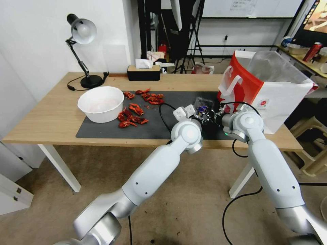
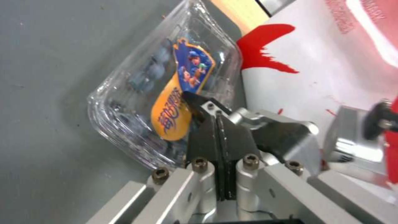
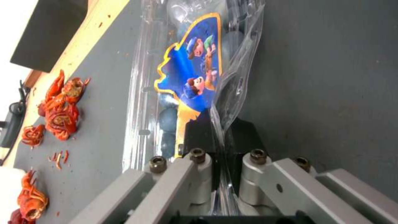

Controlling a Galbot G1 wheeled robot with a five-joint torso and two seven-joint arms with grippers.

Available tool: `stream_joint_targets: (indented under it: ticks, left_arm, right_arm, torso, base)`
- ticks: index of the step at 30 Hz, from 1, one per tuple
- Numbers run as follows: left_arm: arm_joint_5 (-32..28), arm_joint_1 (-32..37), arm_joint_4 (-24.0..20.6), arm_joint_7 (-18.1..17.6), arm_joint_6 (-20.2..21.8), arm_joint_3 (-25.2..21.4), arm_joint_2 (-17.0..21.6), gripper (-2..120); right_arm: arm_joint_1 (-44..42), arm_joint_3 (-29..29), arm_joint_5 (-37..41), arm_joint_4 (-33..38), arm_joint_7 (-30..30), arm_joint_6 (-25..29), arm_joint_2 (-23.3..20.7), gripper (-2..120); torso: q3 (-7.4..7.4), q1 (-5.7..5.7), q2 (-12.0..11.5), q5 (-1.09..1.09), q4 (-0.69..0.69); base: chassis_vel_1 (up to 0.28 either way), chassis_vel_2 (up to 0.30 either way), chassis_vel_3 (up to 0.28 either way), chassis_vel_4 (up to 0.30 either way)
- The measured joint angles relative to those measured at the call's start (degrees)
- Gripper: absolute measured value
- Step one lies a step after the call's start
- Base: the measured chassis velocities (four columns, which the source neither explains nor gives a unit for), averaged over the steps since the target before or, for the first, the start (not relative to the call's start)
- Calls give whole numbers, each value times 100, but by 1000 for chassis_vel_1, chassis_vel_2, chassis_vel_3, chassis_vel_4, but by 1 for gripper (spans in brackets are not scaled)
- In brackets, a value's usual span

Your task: Close the takeout container lid, then place the container into the takeout bag.

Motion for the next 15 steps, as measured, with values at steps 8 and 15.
stream_joint_targets:
  ticks: [8,15]
  left_arm:
    - [-259,260,-644,-32,-13,-235,610,0]
    - [-356,633,-1314,24,-27,-466,1092,0]
  right_arm:
    - [-117,101,2,91,-17,-9,-62,0]
    - [-183,176,-16,127,-24,5,-28,0]
  torso:
    - [-1,-1,1,-2,1]
    - [-1,-2,2,-3,-3]
  base:
    - [0,0,0,0]
    - [0,0,0,0]
